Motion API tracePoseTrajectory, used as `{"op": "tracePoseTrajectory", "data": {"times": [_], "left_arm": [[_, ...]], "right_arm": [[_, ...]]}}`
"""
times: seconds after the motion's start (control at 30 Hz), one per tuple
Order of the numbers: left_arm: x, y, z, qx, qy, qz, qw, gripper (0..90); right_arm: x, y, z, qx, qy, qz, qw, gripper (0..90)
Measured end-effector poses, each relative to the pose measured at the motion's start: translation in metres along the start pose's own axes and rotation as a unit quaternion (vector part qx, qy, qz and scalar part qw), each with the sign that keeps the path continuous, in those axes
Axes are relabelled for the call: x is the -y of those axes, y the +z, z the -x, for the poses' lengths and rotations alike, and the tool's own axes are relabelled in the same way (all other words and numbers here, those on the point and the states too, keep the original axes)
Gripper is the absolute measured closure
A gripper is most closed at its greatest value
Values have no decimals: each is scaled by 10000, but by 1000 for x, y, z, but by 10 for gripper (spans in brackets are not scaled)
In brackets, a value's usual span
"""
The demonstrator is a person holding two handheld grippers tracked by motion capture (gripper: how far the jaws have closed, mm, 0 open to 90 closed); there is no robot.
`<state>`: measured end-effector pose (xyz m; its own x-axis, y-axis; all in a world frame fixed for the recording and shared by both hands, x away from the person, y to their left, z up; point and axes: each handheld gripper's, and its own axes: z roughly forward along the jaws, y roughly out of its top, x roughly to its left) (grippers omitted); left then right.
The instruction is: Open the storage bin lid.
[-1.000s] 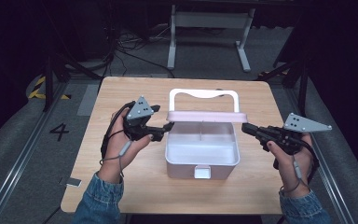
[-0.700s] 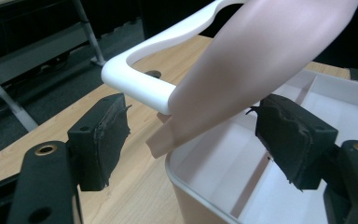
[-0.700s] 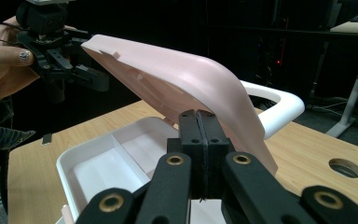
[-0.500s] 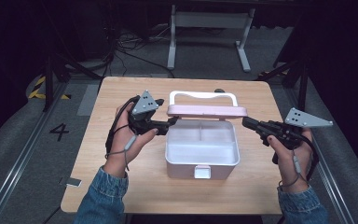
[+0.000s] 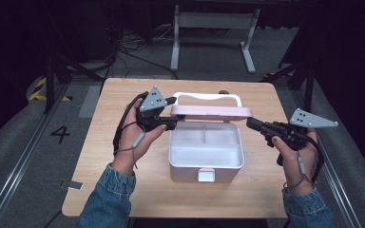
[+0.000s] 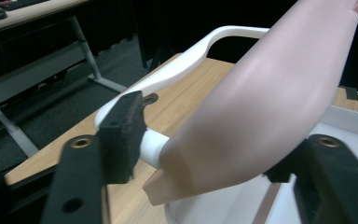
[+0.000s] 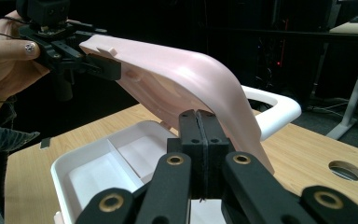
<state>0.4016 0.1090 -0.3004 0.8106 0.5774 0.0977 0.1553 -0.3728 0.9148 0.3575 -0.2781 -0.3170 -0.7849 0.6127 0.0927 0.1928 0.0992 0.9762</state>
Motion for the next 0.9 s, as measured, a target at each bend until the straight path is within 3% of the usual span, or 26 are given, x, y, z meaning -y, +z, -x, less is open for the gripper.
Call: {"op": "tracePoseTrajectory", "data": {"times": [0.23,0.53,0.77,0.9], "left_arm": [[-1,-1,-1,74,-33,124,9999,628],[-1,0,-3,28,-57,145,9999,647],[0,1,-10,210,-212,244,9993,644],[-1,3,-13,207,-205,242,9993,662]], "right_arm": [[1,0,1,30,20,9,10000,900],[1,-1,2,54,13,22,10000,900],[1,-7,3,113,14,20,9999,900],[3,-14,5,214,43,18,9998,900]]}}
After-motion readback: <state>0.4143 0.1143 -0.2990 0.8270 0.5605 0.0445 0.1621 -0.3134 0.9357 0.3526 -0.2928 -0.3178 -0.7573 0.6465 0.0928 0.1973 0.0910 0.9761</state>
